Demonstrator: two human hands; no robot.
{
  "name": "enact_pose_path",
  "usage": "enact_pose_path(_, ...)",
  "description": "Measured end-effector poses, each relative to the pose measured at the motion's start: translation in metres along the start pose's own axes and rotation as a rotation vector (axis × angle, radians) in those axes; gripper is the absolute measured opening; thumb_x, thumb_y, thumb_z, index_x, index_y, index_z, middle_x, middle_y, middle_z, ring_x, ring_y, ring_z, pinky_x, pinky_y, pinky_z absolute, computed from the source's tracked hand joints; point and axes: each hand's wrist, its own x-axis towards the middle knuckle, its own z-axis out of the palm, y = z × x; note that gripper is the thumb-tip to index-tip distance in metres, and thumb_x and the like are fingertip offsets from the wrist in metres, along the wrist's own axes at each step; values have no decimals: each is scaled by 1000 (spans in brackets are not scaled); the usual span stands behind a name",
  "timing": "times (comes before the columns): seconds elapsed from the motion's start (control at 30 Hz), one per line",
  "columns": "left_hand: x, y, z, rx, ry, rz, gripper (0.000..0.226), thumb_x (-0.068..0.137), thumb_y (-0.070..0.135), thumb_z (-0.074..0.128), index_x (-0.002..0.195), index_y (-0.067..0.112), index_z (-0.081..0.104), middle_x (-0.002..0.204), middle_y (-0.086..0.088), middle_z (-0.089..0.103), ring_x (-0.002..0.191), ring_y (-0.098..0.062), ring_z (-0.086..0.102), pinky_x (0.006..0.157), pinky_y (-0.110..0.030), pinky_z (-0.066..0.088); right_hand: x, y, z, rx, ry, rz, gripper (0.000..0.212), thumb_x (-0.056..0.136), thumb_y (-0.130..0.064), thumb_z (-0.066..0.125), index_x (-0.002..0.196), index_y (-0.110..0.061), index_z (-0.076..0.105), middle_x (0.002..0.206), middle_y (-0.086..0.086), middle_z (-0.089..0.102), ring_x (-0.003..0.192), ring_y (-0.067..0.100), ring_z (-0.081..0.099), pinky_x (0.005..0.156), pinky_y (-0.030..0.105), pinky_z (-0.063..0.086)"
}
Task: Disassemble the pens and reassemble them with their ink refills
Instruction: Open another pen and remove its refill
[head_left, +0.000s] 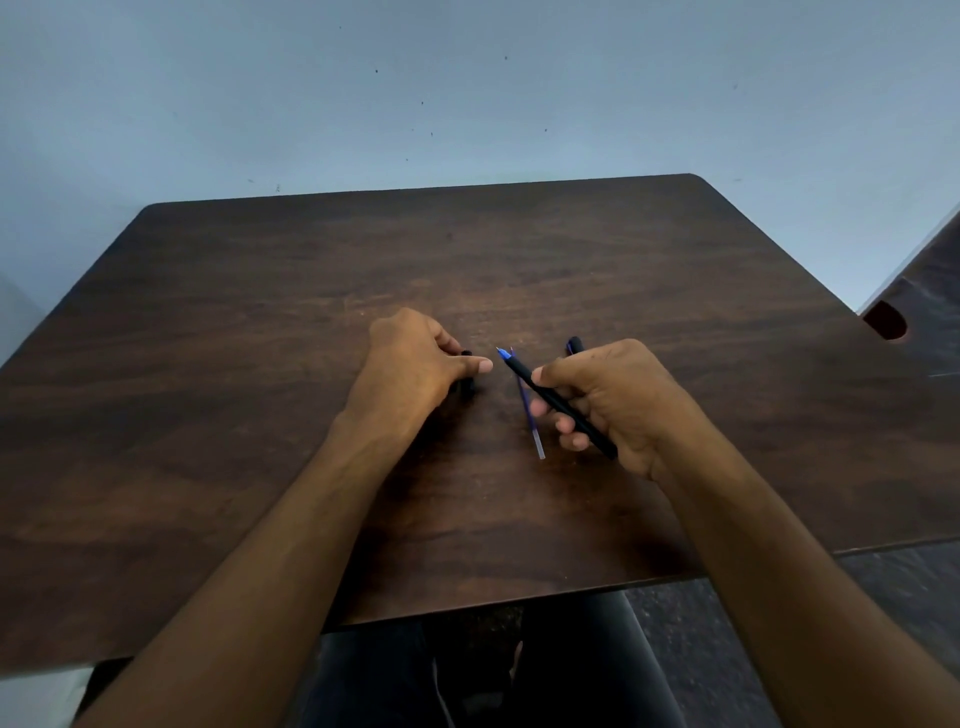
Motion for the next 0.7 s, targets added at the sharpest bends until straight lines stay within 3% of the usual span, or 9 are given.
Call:
enact_pose_path(0.17, -12, -5, -7, -208, 165, 103, 23, 75, 42, 82, 90, 26, 77, 78, 15, 71, 76, 4, 64, 65, -13, 46, -3, -1, -2, 68, -22, -25, 19, 93, -5, 60, 95, 12, 69, 70, 17, 69, 46, 16, 50, 38, 26, 38)
enact_pose_path(0.23, -19, -6, -8, -440, 83, 52, 10, 79, 36, 80, 85, 29, 77, 79, 12, 76, 75, 6, 66, 71, -19, 50, -4, -1, 0, 102, -44, -55, 20, 94, -5, 60, 100, 12, 68, 71, 18, 69, 47, 17, 50, 39, 27, 38)
enact_pose_path(0.3, -27, -4, -8, -674, -42, -57, 8, 80, 32, 80, 84, 25, 79, 76, 10, 76, 60, 3, 59, 65, -21, 45, -5, -1, 2, 145, -81, -102, 22, 93, -4, 60, 101, 13, 69, 74, 19, 68, 49, 17, 50, 40, 28, 38)
enact_pose_path(0.47, -35, 0, -2, -944, -230, -89, 17, 91, 18, 68, 102, 6, 76, 61, 8, 60, 57, -6, 36, 51, -18, 35, -8, -6, 9, 248, -196, -72, 26, 94, -5, 59, 107, 15, 68, 75, 17, 64, 52, 16, 48, 42, 26, 38)
enact_pose_path(0.6, -36, 2, -5, -1034, -376, -57, 18, 95, 14, 61, 105, 9, 76, 92, -3, 72, 71, -10, 46, 55, -19, 34, -10, -7, 10, 268, -309, -9, 31, 99, -6, 51, 114, 16, 65, 72, 12, 61, 52, 13, 46, 44, 24, 37)
enact_pose_path(0.7, -35, 1, -5, -1024, -368, -65, 15, 94, 16, 63, 97, 13, 77, 103, -2, 77, 66, -6, 50, 58, -20, 36, -11, -7, 10, 228, -347, -23, 30, 100, -7, 49, 109, 16, 66, 68, 8, 59, 53, 12, 44, 44, 23, 35)
